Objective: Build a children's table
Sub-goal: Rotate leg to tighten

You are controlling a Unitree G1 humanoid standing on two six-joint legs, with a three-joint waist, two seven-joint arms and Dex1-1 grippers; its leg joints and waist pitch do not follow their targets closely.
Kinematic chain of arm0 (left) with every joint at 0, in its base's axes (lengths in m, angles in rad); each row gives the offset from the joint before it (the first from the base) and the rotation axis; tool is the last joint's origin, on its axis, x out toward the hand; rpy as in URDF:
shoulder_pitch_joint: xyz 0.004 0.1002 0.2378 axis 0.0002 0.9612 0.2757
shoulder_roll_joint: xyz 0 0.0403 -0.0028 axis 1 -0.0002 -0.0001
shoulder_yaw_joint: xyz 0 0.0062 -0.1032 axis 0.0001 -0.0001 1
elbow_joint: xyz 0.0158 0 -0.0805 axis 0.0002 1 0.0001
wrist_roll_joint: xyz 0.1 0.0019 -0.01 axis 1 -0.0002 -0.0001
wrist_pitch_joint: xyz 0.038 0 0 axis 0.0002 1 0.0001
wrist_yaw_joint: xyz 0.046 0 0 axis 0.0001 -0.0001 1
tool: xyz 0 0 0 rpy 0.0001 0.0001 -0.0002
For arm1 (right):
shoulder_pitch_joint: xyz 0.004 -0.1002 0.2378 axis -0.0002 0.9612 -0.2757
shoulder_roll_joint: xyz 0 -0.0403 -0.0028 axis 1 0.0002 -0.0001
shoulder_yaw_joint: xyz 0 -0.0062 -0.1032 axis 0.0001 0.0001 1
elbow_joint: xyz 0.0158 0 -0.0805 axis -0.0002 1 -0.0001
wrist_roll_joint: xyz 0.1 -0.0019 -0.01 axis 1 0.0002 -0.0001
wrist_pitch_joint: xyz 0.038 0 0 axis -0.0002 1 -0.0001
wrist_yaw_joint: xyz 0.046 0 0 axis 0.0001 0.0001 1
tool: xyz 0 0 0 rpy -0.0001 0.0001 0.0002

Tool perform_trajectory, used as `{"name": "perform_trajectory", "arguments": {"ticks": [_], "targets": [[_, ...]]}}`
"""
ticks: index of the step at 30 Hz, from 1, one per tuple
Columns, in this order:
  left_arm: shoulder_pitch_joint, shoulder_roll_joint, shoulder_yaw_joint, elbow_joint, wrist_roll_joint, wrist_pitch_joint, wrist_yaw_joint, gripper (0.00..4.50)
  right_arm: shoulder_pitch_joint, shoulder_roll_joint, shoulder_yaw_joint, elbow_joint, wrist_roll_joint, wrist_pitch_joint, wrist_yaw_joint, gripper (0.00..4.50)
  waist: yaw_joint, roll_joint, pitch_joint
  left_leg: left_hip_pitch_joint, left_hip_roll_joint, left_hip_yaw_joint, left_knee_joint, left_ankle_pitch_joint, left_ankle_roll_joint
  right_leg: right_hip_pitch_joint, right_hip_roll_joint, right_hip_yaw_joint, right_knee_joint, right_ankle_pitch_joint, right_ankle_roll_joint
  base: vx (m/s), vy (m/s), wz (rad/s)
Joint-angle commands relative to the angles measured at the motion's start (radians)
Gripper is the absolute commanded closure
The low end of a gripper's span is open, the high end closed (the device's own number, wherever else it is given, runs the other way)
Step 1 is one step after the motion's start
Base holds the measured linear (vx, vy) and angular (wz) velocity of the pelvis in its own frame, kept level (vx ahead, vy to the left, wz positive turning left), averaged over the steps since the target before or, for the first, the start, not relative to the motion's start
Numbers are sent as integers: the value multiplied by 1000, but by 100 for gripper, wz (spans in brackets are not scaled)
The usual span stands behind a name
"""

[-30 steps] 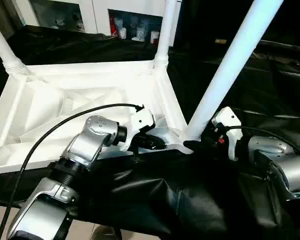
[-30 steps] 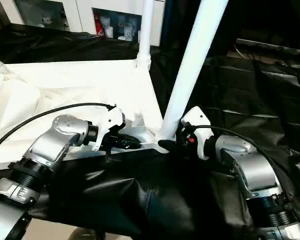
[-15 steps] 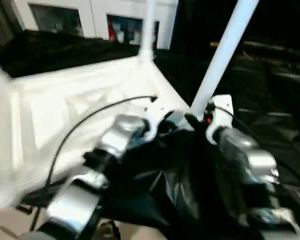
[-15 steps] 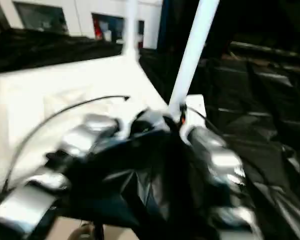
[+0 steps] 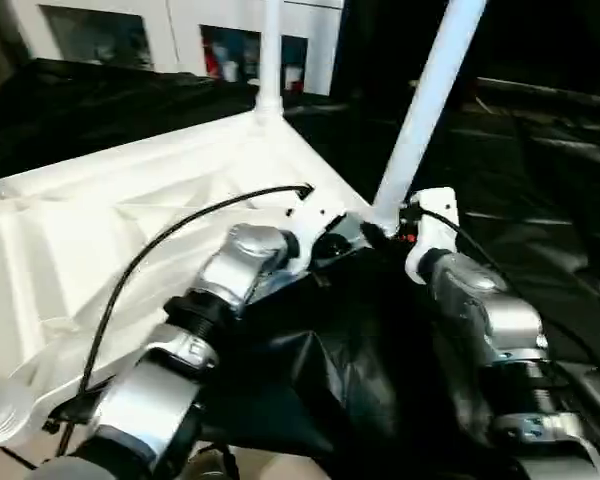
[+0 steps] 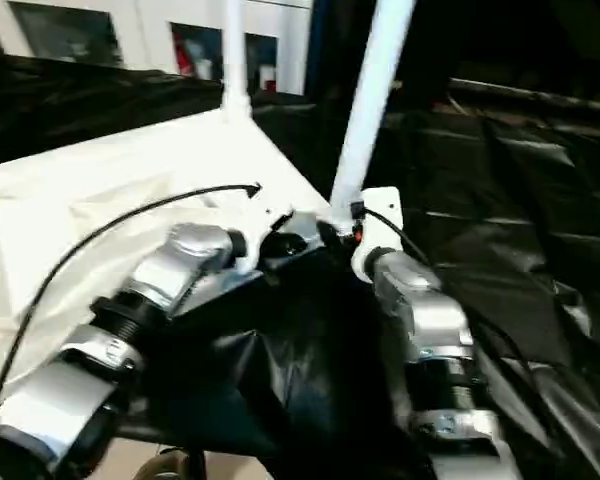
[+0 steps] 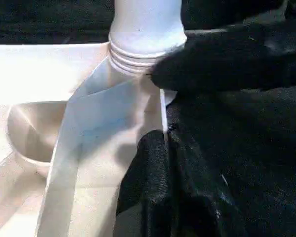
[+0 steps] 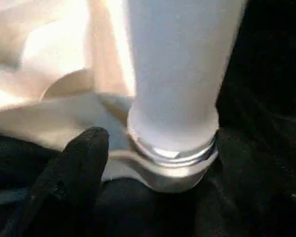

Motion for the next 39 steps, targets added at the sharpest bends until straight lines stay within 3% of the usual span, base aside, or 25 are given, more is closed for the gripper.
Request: {"name": "perform_trajectory", "arguments": {"ticks": [1,3,6,8,11,18,20,25,31,39], "targets": [[20,20,-28,-44,-5,-30,-87,450,12,-51,22,-59,-3,12,79,48,7,-10,-73,37,17,-19,-69,-325,10,38,-1,5,-67,-326,-130,0,0,0],[39,44,-40,-75,-12,-46,-139,450,30,-108,34,-97,0,27,139,26,11,-13,-73,34,15,-9,-60,-261,48,38,0,9,-57,-239,-166,0,0,0],[109,114,-64,-213,-87,-32,-334,450,72,-234,56,-182,17,44,277,5,18,-12,-75,34,19,-8,-56,-218,69,46,-4,9,-47,-206,-200,0,0,0],[115,120,-65,-226,-94,-25,-349,450,76,-245,58,-188,19,44,288,5,18,-6,-77,35,21,-6,-53,-188,79,44,2,9,-39,-148,-221,27,-8,-2],[138,149,-77,-275,-103,-10,-395,450,103,-309,89,-215,35,40,380,5,25,-8,-75,41,22,-2,-50,-184,79,45,5,11,-35,-123,-239,0,0,0],[155,167,-74,-311,-108,7,-412,450,119,-323,123,-248,56,68,439,5,25,-11,-71,42,22,-4,-53,-228,65,43,2,12,-42,-202,-227,0,0,0],[157,169,-73,-319,-109,13,-415,450,114,-315,125,-240,53,67,433,32,25,-10,-69,44,23,-4,-55,-255,47,38,1,13,-48,-257,-209,0,0,0],[163,174,-70,-332,-108,21,-418,450,107,-298,117,-231,62,60,430,77,24,-8,-71,43,22,-6,-55,-244,40,39,3,12,-44,-231,-207,0,0,0],[169,180,-74,-344,-110,30,-421,450,109,-297,116,-241,72,64,439,128,25,-9,-74,43,20,-3,-50,-196,62,44,5,12,-35,-152,-229,0,0,0],[172,181,-75,-350,-107,36,-422,450,125,-286,124,-236,72,60,438,175,25,-8,-75,44,21,-4,-50,-211,55,44,4,12,-38,-183,-226,0,0,0]]}}
